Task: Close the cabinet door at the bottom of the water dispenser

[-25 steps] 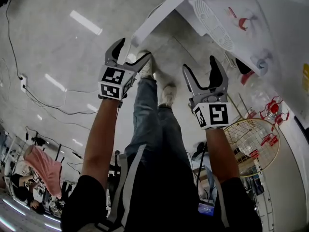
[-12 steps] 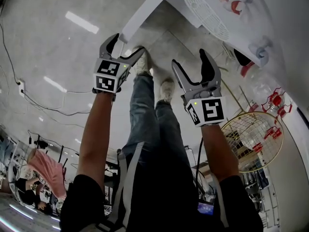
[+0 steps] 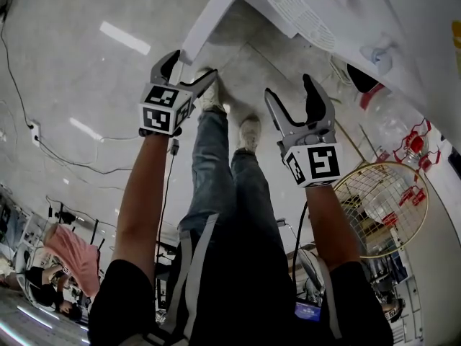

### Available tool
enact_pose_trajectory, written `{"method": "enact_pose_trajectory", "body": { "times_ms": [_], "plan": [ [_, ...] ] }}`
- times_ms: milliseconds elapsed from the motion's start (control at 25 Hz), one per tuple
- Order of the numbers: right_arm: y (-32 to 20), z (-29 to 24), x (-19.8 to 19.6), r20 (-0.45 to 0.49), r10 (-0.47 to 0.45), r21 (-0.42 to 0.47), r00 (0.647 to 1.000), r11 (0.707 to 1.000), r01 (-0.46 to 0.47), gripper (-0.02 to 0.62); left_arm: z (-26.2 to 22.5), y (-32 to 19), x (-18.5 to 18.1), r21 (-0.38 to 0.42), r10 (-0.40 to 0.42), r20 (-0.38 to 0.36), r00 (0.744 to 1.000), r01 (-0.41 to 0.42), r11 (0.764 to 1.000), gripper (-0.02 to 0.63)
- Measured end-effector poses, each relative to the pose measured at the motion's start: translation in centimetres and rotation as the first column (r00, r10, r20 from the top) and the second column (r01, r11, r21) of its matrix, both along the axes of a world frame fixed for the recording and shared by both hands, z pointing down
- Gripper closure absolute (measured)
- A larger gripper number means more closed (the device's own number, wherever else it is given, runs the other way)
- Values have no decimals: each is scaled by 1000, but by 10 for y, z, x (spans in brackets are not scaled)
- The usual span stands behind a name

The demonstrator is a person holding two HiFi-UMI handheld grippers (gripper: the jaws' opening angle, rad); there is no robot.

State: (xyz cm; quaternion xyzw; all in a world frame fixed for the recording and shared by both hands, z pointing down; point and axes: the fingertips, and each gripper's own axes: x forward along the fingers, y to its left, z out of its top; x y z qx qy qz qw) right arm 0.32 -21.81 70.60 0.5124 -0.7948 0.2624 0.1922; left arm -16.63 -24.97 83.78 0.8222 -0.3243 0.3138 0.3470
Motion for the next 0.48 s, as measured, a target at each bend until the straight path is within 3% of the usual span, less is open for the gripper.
{"method": "enact_pose_trajectory", "body": {
  "times_ms": [480],
  "plan": [
    [30, -8, 32, -6, 47, 26, 999, 999, -47, 259, -4, 27, 37, -23, 49, -13, 999, -50, 998, 161]
  ]
}}
